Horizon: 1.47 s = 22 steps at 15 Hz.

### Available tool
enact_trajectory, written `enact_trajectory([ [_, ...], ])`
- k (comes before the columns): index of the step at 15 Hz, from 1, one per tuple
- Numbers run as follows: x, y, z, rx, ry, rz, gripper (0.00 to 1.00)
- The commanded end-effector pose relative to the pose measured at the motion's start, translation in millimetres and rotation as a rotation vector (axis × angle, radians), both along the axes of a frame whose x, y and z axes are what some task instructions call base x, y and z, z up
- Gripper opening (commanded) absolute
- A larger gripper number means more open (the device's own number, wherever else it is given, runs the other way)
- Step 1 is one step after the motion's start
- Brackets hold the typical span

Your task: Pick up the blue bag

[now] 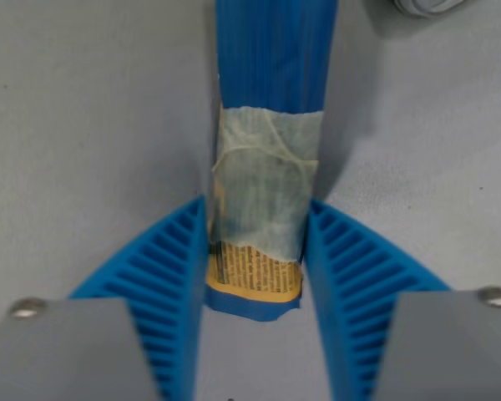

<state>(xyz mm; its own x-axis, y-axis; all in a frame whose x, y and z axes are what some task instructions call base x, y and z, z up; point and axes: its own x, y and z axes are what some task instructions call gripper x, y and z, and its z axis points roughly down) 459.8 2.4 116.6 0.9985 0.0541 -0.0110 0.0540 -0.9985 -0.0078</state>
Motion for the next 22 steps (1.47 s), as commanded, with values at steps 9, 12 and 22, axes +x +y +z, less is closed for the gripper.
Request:
enact_trajectory([
  [9, 1.4, -0.4, 3.6, -0.008, -0.037, 0.014, 0.00],
  [12, 1.1, -0.4, 13.6, -0.008, -0.037, 0.014, 0.00],
  [22, 0.5, -0.1, 46.9, -0.008, -0.037, 0.014, 0.00],
])
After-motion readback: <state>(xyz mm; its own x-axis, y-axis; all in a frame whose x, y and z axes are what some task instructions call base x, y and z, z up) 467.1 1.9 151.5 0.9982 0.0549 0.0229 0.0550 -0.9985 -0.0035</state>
